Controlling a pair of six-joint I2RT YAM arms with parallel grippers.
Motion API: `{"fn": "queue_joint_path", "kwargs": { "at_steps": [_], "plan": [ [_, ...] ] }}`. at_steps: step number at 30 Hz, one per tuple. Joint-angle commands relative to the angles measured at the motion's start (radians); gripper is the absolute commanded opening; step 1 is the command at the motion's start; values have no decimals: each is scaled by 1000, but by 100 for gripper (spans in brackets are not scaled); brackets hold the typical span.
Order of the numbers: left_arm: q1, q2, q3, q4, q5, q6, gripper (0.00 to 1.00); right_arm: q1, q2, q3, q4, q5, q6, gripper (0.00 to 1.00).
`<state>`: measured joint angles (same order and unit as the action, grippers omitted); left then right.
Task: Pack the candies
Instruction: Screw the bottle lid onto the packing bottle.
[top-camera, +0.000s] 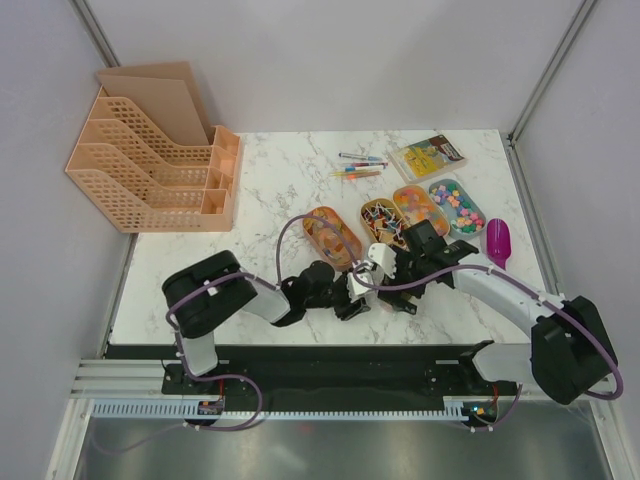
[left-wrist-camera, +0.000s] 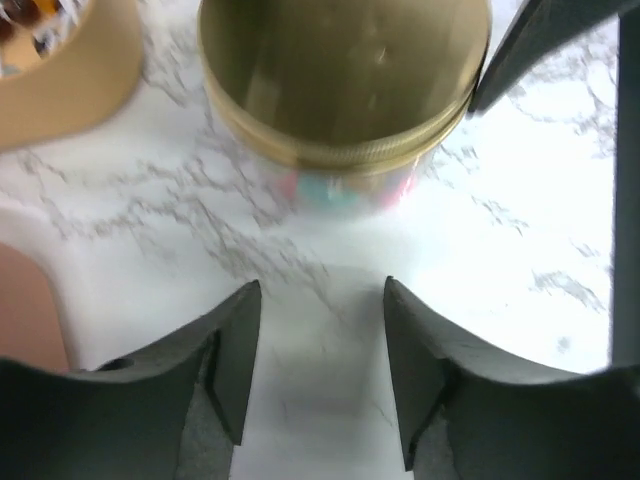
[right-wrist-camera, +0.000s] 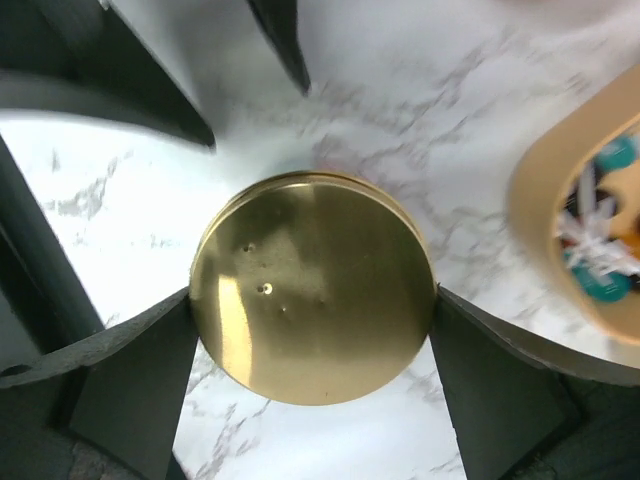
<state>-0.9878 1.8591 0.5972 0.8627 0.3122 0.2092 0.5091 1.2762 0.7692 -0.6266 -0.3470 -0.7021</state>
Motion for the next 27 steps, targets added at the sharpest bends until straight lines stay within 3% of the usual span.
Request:
{"fn": "queue_joint_path", "kwargs": {
  "at_steps": [1,4,6,7,8,17,27],
  "plan": [
    [-8,-92,-34,-343,2,94,60,8,-12,-36,-108,75,6,98],
    [-9,-171,-33,-407,22,101,72,8,-28,-16,-105,57,-5,98],
    [-8,-201,-16,-459,8,99,75,8,-43,-1,-104,39,-14,98],
    [-8,-222,-10,-473,2,101,98,9,-52,5,-101,33,-16,98],
    [-9,-233,-4,-485,-11,101,100,8,-58,19,-96,19,-14,98],
    [20,-307,108,-674,-50,107,100,8,-100,110,-159,-32,-48,98],
    [101,-314,217,-734,-79,87,100,9,-11,19,-62,-89,-76,98]
  ]
}}
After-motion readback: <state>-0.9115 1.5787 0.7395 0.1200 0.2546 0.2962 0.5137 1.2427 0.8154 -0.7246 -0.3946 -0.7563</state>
